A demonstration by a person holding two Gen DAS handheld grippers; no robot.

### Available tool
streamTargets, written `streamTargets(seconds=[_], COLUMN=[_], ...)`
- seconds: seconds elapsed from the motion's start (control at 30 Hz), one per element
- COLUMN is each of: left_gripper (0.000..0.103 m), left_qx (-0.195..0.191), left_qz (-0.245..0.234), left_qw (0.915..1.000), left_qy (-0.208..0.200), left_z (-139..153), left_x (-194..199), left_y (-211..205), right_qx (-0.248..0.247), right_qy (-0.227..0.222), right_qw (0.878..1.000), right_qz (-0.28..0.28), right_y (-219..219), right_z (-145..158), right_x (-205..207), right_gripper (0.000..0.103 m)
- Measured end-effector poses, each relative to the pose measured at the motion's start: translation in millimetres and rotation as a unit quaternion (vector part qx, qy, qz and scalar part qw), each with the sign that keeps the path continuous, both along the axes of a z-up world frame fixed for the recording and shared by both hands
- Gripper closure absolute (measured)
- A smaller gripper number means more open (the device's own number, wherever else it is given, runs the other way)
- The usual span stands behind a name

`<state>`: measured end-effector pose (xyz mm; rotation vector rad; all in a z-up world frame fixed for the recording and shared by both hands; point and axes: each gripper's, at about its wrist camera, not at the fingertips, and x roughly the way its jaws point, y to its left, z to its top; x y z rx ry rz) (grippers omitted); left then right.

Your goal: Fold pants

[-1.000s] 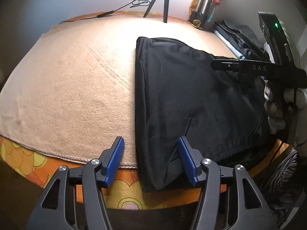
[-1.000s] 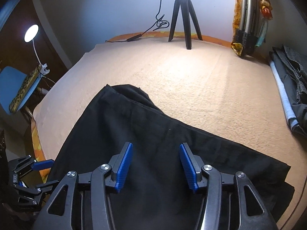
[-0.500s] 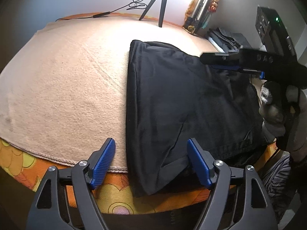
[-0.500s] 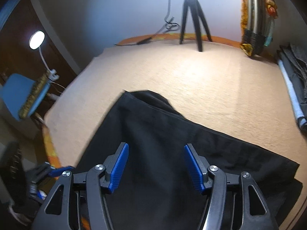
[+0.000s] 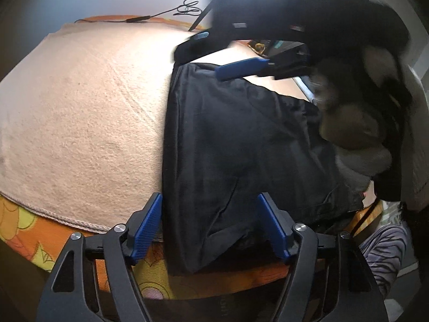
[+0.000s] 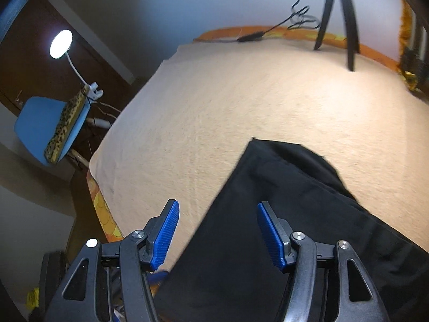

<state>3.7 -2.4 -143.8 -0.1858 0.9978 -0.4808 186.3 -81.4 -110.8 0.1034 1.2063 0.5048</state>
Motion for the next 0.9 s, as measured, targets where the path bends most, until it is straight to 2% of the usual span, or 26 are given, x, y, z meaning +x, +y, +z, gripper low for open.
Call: streamTargets(seconds=[0.1,0.2,0.27,0.53,0.63,0.7,0.73,0.9], left_gripper=[0.043,0.049,0.049,0.049,0.049,0.049,0.049,0.046], left_qx=[0.003,-0.022,-0.04,-0.032,-0.028,-0.024,-0.018,0.004], left_qz=[-0.004,-0.001,-0.002,-0.015,-0.011,-0.008,-0.007,-0.003], left_qw=[1.0,0.9997,0.9992,0.999,0.9992,0.9994,0.9995,0.9996], left_qy=[-0.008,-0.007,-0.009,-0.027,-0.027,-0.025,-0.026,-0.027], left_z=[1,3,5,12,13,13,12,10], left_x=[-5,-7,-7,-12,-15,-13,-13,-13], left_y=[-2,4,8,-5,-6,-10,-11,-12], right_qx=[-0.026,-0.065,-0.077,-0.141,-0.166,-0.178,-0.179,-0.137], right_qy=[0.026,0.034,0.043,0.047,0.035,0.029,0.028,0.04], right_qw=[0.999,0.997,0.996,0.989,0.985,0.983,0.983,0.99], right_qz=[0.004,0.004,0.002,0.01,0.018,0.022,0.024,0.014], right_y=[16,28,32,63,71,72,71,50], right_z=[-12,-22,-29,-49,-52,-52,-52,-50], right_x=[6,11,13,13,9,8,7,7], right_gripper=[0.04,0.04,0.041,0.041,0.048,0.06,0.062,0.087])
